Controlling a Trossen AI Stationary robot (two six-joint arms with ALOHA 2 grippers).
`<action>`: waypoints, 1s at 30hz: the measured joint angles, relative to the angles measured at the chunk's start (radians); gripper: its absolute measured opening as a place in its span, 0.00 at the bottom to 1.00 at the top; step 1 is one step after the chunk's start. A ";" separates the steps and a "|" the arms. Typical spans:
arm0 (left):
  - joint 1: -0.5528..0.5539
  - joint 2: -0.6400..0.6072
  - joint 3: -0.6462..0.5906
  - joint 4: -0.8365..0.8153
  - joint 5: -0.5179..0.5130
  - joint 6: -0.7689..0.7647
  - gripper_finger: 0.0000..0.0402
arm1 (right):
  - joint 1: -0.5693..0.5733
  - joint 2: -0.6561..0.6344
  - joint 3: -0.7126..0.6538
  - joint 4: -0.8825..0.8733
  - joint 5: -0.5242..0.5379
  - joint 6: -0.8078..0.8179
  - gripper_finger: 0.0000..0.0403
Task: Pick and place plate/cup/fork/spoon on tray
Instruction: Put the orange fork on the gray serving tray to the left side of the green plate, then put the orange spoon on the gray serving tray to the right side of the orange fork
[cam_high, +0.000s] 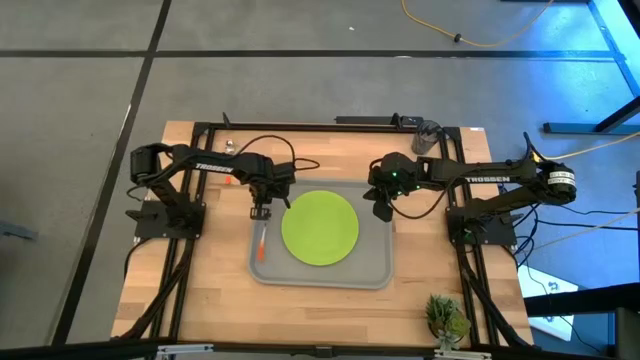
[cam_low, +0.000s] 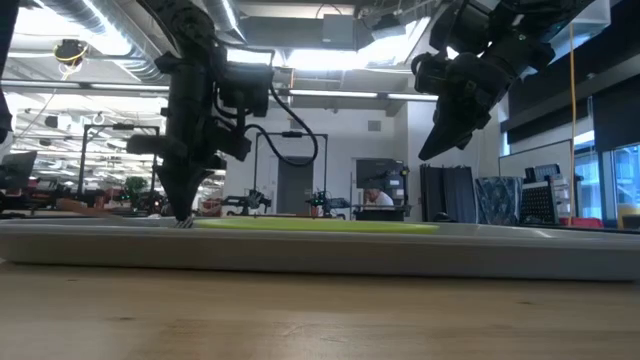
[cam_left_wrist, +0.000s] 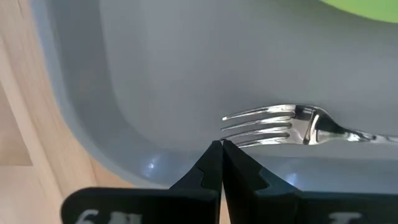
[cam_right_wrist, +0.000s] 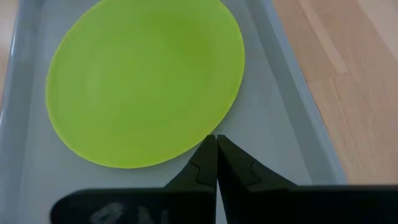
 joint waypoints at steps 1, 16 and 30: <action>0.000 0.001 0.000 0.001 0.000 0.000 0.00 | 0.000 0.000 0.000 0.000 0.000 0.000 0.01; -0.003 0.001 0.055 -0.016 0.003 -0.115 0.00 | 0.000 0.000 0.000 0.002 0.007 -0.023 0.01; -0.003 0.001 0.077 -0.233 0.007 -0.221 0.00 | 0.000 0.000 0.000 0.004 0.008 -0.023 0.01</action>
